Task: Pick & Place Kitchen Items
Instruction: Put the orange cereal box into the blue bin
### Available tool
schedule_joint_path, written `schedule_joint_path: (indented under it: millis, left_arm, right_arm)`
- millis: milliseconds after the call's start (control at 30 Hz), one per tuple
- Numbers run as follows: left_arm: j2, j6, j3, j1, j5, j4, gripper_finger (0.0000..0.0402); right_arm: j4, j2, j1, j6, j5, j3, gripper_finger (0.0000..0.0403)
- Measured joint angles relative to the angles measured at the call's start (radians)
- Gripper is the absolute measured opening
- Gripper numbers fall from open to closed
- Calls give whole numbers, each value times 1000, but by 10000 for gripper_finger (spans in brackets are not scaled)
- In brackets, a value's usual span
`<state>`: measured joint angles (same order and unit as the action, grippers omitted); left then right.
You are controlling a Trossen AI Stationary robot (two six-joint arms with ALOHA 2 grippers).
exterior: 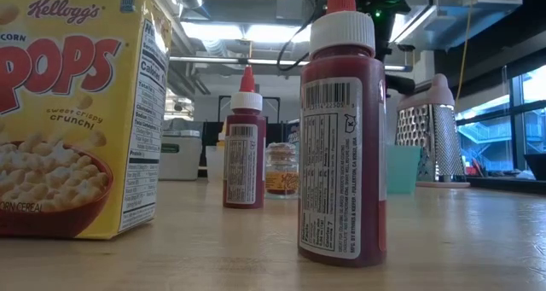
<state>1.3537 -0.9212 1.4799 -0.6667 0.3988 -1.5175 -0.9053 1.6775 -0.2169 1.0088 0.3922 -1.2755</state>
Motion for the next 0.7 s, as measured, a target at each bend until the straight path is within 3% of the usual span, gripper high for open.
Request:
schedule_joint_path:
  millis: [700]
  left_arm:
    - [0, 0, 0, 0, 0, 0, 328]
  right_arm:
    - [57, 0, 4, -31, -38, 0, 117]
